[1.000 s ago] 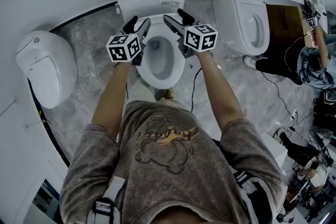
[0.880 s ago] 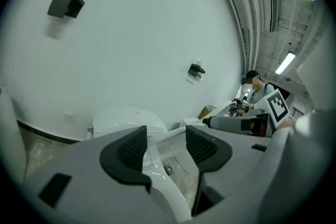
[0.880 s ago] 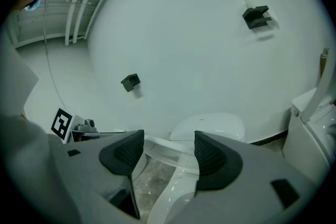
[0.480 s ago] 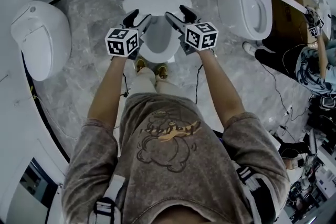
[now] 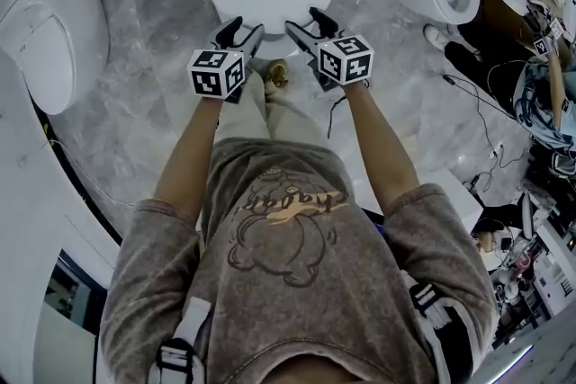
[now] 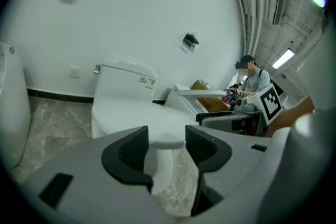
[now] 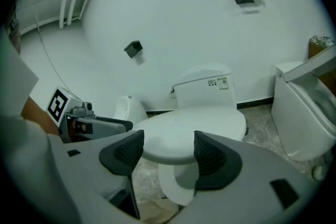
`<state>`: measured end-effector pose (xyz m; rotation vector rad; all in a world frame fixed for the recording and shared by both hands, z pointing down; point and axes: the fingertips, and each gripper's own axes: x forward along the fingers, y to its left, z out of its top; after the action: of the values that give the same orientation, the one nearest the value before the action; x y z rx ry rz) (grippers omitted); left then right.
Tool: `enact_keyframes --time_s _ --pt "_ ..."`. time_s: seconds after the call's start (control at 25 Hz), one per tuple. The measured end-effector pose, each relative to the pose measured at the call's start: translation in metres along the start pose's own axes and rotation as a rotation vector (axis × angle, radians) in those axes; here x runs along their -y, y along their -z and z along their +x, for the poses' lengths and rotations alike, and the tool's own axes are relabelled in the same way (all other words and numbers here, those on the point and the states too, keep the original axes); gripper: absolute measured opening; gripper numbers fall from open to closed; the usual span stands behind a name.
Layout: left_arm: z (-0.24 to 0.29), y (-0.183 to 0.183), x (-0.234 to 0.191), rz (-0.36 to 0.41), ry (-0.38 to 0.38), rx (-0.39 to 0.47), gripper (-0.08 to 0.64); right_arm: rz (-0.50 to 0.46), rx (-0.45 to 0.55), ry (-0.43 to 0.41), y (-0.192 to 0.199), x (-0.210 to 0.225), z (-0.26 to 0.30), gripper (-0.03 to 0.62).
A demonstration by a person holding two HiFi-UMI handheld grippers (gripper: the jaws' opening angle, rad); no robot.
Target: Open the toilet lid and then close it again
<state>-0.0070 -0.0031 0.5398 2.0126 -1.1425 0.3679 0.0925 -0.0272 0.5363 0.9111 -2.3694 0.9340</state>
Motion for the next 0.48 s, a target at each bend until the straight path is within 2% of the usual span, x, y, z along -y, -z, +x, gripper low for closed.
enact_keyframes --time_s 0.2,0.48 --pt "0.017 0.069 -0.014 -0.005 -0.013 -0.132 0.224 0.053 -0.066 0.036 0.066 0.008 0.026 0.296" --pt "0.041 0.135 -0.043 -0.022 -0.042 -0.198 0.181 0.075 -0.148 0.041 0.129 0.025 0.058 0.295"
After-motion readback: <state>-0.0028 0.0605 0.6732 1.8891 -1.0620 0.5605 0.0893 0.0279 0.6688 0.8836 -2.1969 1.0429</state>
